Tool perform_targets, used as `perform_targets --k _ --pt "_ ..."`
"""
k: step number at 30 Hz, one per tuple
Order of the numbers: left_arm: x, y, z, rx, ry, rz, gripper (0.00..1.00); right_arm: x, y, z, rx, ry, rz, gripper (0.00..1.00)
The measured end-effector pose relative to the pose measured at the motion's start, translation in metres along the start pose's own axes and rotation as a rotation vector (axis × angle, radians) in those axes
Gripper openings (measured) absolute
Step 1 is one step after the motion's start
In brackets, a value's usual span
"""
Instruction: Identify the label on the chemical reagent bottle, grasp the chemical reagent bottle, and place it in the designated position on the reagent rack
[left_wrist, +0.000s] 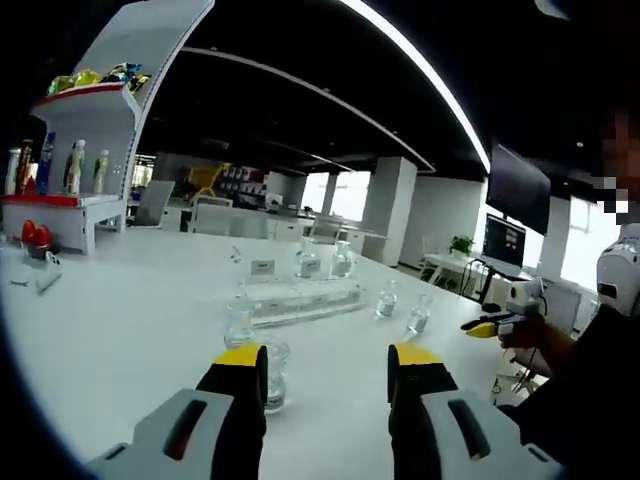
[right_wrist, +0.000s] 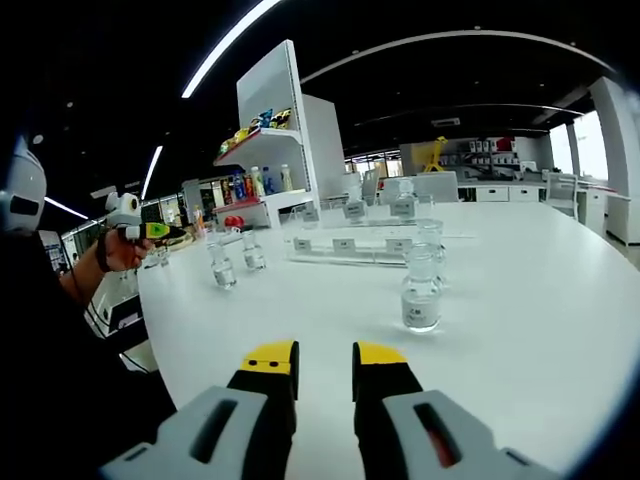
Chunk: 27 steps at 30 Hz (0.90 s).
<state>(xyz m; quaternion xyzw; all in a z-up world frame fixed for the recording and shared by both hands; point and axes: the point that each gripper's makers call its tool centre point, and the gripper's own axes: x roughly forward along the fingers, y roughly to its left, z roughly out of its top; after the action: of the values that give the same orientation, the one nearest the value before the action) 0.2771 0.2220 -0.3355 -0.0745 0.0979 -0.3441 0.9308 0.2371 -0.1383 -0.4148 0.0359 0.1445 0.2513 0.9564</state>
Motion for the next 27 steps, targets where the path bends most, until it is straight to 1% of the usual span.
perform_targets --k 5,7,9,12,13,14,15,16,18,24,27 --pt "-0.015 -0.003 -0.009 0.033 0.011 0.022 0.49 -0.002 -0.003 0.003 -0.003 -0.005 -0.010 0.21" --pt "-0.020 -0.008 -0.012 0.054 0.019 0.017 0.49 -0.003 -0.005 0.004 -0.009 -0.005 -0.014 0.21" --pt "-0.023 -0.014 -0.012 0.072 0.013 0.010 0.49 -0.004 -0.006 0.007 -0.012 -0.009 -0.019 0.21" --pt "-0.026 -0.026 -0.014 0.060 -0.004 -0.012 0.49 -0.005 -0.009 0.010 -0.015 -0.016 -0.029 0.21" --pt "-0.026 -0.029 -0.017 0.056 0.001 -0.022 0.49 -0.006 -0.009 0.011 -0.016 -0.017 -0.032 0.21" --pt "-0.026 -0.032 -0.020 0.063 0.019 -0.038 0.50 -0.006 -0.009 0.011 -0.020 -0.016 -0.033 0.21" --pt "-0.027 -0.031 -0.022 0.082 0.034 -0.041 0.51 -0.006 -0.009 0.011 -0.026 -0.014 -0.032 0.22" --pt "-0.027 -0.029 -0.022 0.087 0.034 -0.033 0.50 -0.006 -0.008 0.011 -0.033 -0.009 -0.032 0.22" --pt "-0.025 -0.024 -0.019 0.071 0.017 -0.021 0.49 -0.006 -0.008 0.012 -0.042 -0.009 -0.034 0.23" --pt "-0.018 -0.029 -0.022 0.053 0.020 -0.046 0.49 -0.011 -0.017 0.021 -0.048 -0.026 -0.064 0.24" --pt "-0.017 -0.027 -0.023 0.041 0.020 -0.048 0.49 -0.014 -0.025 0.027 -0.058 -0.034 -0.091 0.24"
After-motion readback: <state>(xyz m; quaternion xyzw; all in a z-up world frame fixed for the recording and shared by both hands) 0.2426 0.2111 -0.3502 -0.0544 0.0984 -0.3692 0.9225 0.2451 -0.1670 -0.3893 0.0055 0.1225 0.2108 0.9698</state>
